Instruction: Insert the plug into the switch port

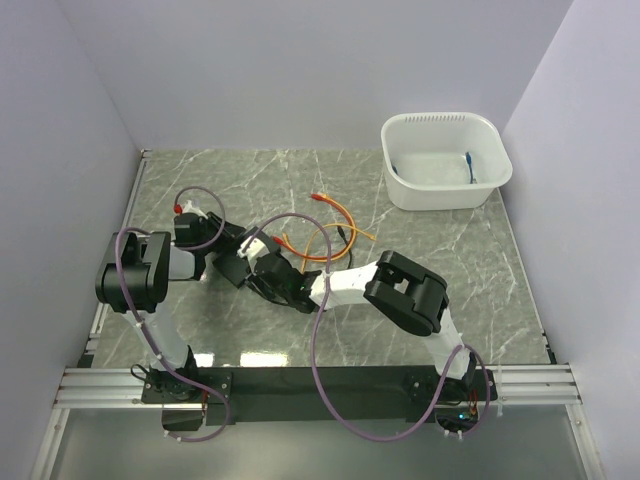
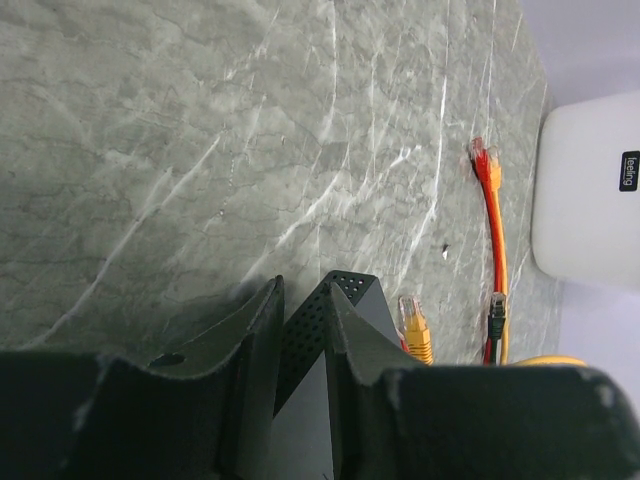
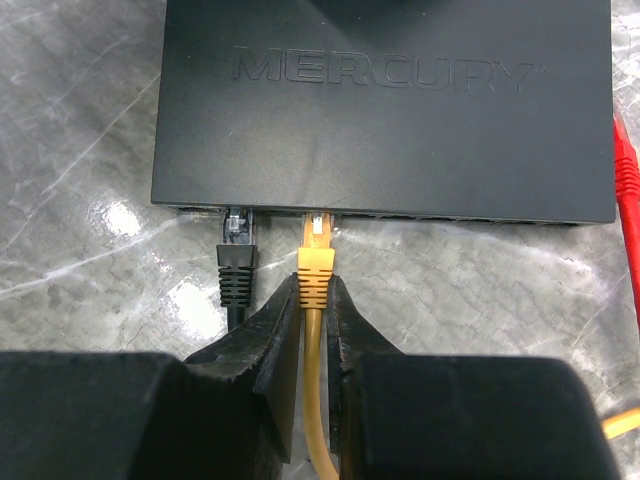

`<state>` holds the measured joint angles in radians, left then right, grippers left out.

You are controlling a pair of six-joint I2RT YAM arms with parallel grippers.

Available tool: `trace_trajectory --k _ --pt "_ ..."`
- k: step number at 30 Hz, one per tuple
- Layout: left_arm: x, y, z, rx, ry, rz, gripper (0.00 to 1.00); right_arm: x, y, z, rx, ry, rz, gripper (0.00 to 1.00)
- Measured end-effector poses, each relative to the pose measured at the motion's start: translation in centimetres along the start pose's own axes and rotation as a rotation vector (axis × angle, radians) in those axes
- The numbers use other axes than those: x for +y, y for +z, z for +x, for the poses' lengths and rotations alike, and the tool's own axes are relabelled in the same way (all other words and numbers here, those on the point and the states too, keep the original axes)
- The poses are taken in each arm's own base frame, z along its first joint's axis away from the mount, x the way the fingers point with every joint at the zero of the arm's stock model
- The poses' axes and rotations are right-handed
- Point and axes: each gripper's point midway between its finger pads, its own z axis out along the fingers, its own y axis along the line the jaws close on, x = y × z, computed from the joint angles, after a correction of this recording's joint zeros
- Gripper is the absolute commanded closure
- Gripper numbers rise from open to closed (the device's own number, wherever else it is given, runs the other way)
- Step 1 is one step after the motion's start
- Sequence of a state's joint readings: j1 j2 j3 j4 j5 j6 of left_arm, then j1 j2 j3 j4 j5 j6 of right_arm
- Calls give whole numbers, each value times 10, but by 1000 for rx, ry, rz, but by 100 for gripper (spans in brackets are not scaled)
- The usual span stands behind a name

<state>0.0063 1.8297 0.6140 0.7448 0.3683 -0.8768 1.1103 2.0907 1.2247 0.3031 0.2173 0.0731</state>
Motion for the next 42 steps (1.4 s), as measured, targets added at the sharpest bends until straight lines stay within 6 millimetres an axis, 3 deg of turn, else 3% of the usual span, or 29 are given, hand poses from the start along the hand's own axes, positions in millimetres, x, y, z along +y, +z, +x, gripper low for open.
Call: trace_trajectory --k 12,24,42 --pt "-12 3 3 -22 32 48 72 -3 0 1 3 20 18 100" --pt "-11 1 5 -59 46 65 71 -6 1 1 12 96 -1 100" --pt "-14 14 -7 -115 46 76 71 -37 14 -6 -15 98 110 100"
